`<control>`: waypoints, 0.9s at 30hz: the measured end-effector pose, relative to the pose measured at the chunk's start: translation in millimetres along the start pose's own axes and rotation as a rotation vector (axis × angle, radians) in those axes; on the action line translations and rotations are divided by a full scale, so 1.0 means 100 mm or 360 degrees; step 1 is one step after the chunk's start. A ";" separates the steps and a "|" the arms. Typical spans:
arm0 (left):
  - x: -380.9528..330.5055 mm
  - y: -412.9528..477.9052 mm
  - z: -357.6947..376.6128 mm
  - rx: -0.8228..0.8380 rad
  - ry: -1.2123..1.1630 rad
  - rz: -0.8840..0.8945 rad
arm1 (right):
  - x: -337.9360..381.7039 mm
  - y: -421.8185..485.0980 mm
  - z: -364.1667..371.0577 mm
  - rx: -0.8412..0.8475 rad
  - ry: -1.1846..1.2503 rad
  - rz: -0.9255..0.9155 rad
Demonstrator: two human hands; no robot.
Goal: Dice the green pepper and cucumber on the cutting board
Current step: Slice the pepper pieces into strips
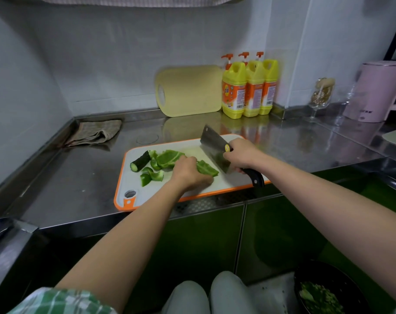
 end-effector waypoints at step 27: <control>0.22 -0.06 -0.20 -0.0613 -0.0961 -0.0476 | -0.08 -0.14 0.07 0.0261 0.0656 0.0058</control>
Point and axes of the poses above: each hand's wrist, its own y-axis towards the middle knuckle, its own z-axis out of the palm, x = y × z, the point moved 2 cm from there along y, towards the middle knuckle, and after that the axes turned 7 degrees about z, right-handed, at the moved point
